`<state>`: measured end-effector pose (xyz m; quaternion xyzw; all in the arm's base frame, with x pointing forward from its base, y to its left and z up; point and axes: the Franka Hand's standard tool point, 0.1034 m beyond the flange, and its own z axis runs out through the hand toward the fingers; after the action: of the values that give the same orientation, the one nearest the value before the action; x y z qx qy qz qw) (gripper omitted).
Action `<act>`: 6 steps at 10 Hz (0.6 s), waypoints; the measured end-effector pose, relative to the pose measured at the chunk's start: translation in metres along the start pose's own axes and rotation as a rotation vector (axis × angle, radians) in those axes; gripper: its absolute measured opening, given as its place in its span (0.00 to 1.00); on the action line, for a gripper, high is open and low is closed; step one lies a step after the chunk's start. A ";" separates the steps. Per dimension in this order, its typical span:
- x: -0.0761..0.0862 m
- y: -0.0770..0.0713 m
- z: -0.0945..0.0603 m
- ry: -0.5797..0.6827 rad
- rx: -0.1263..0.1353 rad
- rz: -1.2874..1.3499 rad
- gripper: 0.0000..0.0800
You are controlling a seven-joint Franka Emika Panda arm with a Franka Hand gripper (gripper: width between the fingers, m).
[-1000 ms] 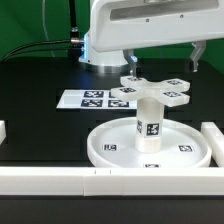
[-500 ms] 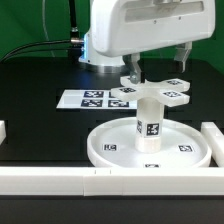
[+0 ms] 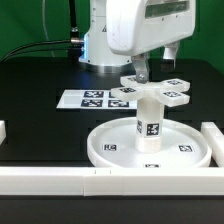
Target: Assemble round table
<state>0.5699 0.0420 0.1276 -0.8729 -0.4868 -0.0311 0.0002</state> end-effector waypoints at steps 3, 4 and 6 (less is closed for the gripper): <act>-0.002 -0.002 0.004 -0.003 -0.019 -0.252 0.81; -0.003 -0.003 0.005 -0.004 -0.019 -0.255 0.81; -0.005 -0.005 0.012 -0.009 -0.009 -0.254 0.81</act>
Offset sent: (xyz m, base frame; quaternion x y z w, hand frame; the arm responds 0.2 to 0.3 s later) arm -0.0121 0.0080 -0.0040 0.0022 0.0012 -0.0872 0.9962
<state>0.5632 0.0407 0.1151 -0.8044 -0.5934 -0.0291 -0.0101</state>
